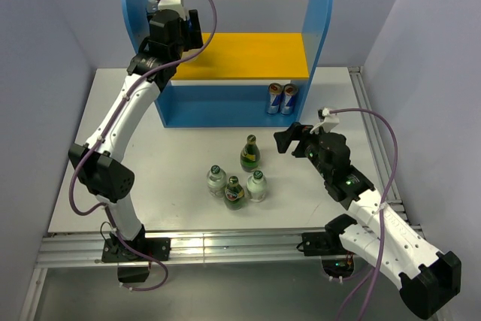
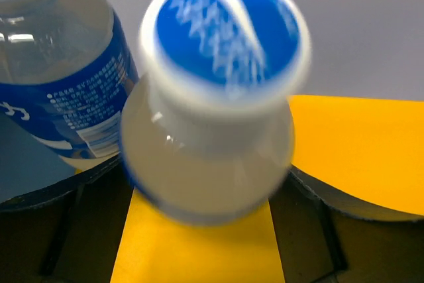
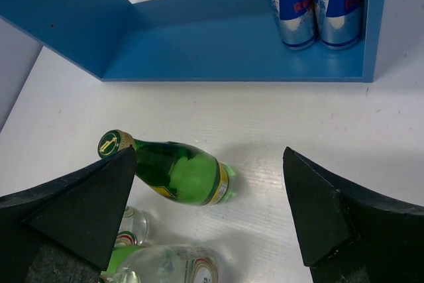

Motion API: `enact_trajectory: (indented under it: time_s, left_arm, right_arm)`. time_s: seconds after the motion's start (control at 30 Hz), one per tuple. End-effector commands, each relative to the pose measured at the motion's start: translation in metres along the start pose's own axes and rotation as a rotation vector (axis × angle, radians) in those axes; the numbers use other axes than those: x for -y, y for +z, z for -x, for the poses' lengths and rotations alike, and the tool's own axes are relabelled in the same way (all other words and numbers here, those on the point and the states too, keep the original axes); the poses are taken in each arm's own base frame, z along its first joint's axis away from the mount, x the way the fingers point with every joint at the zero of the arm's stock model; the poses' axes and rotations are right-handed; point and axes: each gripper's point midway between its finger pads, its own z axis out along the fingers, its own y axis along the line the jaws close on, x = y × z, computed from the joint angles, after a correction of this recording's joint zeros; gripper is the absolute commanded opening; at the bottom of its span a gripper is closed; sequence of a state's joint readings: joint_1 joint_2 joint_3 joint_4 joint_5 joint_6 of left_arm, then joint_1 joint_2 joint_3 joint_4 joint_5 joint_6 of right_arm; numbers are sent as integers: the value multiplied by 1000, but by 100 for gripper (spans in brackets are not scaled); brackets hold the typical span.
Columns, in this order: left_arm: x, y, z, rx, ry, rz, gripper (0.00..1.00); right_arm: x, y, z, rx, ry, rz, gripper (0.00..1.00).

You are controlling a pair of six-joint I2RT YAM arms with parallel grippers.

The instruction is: Place and organize the beverage onto the shelf

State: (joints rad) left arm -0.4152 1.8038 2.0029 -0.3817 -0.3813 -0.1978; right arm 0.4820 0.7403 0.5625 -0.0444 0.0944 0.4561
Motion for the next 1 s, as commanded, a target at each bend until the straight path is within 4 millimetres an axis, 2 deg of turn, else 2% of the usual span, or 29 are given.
enact_trajectory:
  time_s: [0.0, 0.3, 0.43, 0.47, 0.5, 0.53, 0.57, 0.6, 0.63, 0.67, 0.7, 0.73, 0.8, 0.83, 0.9, 0.93, 0.97]
  left_arm:
    - [8, -3, 32, 95, -45, -39, 83]
    - [9, -2, 26, 80, -42, -42, 84]
    - [5, -14, 26, 73, -35, -25, 85]
    - [2, -19, 27, 75, -33, -2, 91]
    - [8, -25, 18, 56, -20, -6, 92]
    - [10, -39, 11, 44, -9, -1, 94]
    - [4, -45, 7, 38, -4, 13, 95]
    - [14, -57, 1, 33, 3, -6, 95]
    - [11, -81, 12, 63, -10, -16, 95]
    - [12, -93, 7, 58, -9, -26, 96]
    - [18, -102, -22, 3, 25, -44, 96]
    - [12, -123, -17, 13, 12, -50, 96]
    - [12, -144, -50, -67, 36, -66, 95]
    - [7, -161, -48, -66, 22, -86, 95]
    - [7, -180, -89, -165, 34, -114, 95]
    - [3, -193, -92, -170, 22, -134, 95]
    - [1, -199, -117, -223, 43, -137, 95]
  right_arm:
    - [-4, -2, 12, 56, 10, 11, 98]
    - [-3, -1, 12, 57, 10, 7, 98]
    - [-2, -1, 11, 53, 11, 5, 99]
    - [-2, -1, 11, 54, 11, 5, 98]
    - [-3, -1, 10, 52, 11, 6, 98]
    - [-2, -1, 11, 53, 11, 5, 98]
    - [-2, -1, 11, 53, 11, 3, 98]
    - [-2, -1, 11, 54, 11, 2, 98]
    - [-2, -1, 11, 56, 12, 3, 98]
    - [-2, -1, 11, 54, 13, 2, 98]
    - [-2, -1, 10, 51, 11, 4, 99]
    - [-1, -1, 9, 51, 15, 2, 98]
    - [-1, 0, 6, 43, 24, 5, 98]
    - [-4, 1, 11, 62, 30, 13, 98]
    - [-4, 2, 11, 60, 41, 8, 99]
    - [-3, 2, 10, 57, 44, 4, 100]
    - [-3, 2, 11, 59, 47, 4, 100]
